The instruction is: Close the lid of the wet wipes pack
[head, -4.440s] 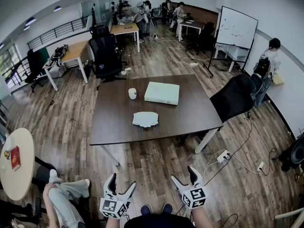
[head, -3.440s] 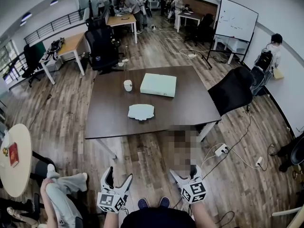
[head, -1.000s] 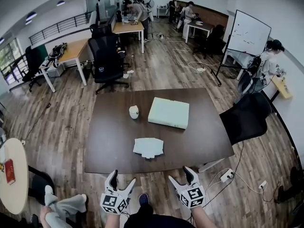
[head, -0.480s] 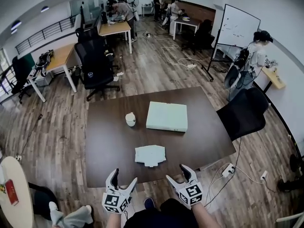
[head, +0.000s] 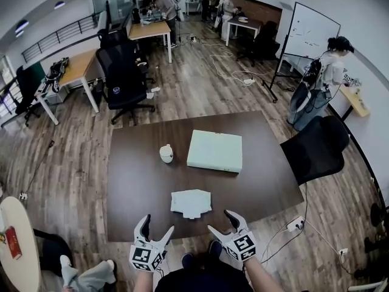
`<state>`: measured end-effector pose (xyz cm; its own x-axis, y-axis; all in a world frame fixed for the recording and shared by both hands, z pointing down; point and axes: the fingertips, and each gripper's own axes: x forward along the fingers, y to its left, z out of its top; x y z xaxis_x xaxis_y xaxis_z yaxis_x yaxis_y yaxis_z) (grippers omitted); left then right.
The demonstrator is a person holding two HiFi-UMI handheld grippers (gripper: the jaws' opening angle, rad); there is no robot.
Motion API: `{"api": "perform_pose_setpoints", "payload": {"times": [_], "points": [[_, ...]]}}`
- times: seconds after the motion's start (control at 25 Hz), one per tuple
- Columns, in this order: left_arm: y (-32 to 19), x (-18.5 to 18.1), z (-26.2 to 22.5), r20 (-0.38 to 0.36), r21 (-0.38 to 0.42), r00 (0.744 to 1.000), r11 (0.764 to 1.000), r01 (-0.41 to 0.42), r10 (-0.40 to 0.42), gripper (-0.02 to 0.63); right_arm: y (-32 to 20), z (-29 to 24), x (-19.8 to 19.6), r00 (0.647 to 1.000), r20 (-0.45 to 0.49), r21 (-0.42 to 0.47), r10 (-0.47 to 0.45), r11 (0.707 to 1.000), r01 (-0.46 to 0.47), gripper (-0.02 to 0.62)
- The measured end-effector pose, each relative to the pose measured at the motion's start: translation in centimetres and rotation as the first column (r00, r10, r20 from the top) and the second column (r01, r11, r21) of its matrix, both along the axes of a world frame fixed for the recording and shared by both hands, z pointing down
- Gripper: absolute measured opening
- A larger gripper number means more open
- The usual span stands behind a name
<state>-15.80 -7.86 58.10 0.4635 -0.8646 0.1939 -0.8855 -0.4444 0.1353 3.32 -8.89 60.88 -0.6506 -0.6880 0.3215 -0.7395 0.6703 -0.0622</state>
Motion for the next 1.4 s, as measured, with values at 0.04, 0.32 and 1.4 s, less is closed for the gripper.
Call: {"api": "perform_pose_setpoints", "payload": {"times": [0.04,0.32,1.4], "points": [[-0.5,0.2,0.1,-0.001,-0.001,1.000,1.000,0.009,-0.009,0.387,-0.5,0.2,-0.1,1.000,-0.016,0.008,-0.022,1.000,0.022,0.344],[-3.7,1.3,0.6,0.005,-0.009,0.997,0.997,0.079,-0.079,0.387,-4.0,1.0,0.6,0.993,-0.007,-0.011,-0.120,0.993,0.120,0.344],[-8.4,1.3,2.5,0.046,-0.046,0.998,0.998,0.038,-0.036,0.387,-9.0,6.1,-2.8,0.964,-0.083,-0.040,-0.251,0.968,0.249,0.341]]}}
